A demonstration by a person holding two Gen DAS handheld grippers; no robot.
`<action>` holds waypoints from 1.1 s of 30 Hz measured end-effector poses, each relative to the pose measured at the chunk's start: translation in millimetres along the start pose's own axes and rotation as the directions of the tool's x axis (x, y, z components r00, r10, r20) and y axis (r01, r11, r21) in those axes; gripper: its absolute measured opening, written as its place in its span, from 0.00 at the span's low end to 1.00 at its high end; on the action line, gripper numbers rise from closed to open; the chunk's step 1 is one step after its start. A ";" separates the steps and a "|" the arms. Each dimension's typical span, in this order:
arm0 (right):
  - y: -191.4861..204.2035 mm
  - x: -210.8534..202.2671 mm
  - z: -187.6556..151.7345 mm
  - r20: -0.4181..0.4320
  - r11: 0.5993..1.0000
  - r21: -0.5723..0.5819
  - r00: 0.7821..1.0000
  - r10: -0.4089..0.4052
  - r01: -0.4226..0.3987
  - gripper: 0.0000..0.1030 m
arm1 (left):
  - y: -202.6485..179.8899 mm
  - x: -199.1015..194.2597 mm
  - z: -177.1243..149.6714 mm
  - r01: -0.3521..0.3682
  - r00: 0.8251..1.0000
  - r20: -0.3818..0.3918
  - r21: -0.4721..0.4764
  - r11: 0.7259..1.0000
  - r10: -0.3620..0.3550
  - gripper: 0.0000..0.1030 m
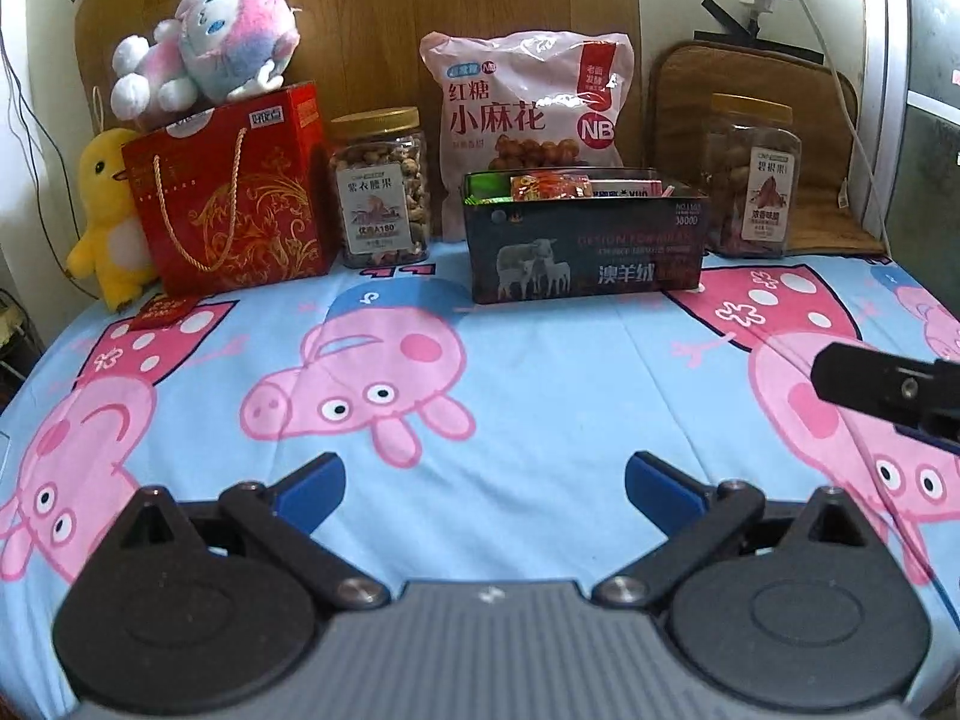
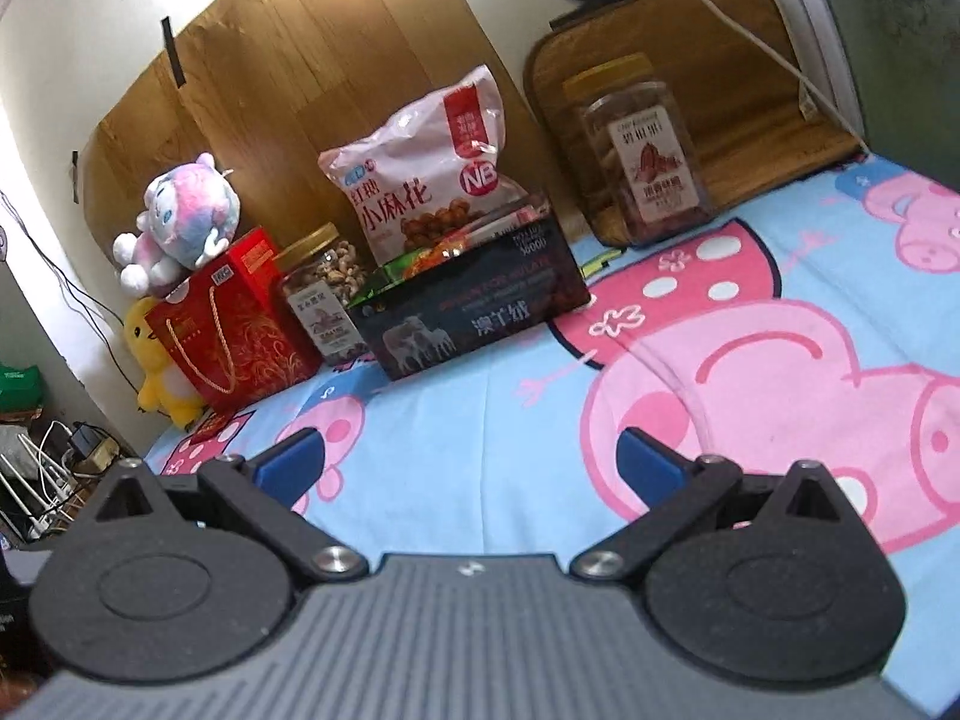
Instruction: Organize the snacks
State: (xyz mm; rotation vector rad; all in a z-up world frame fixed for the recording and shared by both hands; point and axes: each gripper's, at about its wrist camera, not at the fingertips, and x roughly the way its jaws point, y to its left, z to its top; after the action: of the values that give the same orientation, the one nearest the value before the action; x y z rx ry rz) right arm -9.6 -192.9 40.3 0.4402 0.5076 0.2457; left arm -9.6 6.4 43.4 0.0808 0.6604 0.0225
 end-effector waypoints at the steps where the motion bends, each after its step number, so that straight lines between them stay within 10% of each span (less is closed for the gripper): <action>1: 1.2 -2.7 -0.4 0.012 1.000 -0.009 1.000 -0.005 0.005 1.00 | -1.2 -0.6 0.1 -0.008 1.000 0.005 0.005 1.000 0.008 1.00; 33: 11.4 -14.1 -1.7 0.112 0.997 -0.071 0.994 -0.011 0.019 1.00 | -10.3 15.7 -7.1 -0.002 0.997 -0.074 0.031 1.000 0.005 1.00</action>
State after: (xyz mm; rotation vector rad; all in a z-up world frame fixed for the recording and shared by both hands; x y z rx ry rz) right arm -23.8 -186.9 50.0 0.3775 0.3914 0.2227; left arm -1.6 -2.7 27.4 0.1115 0.7346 0.0186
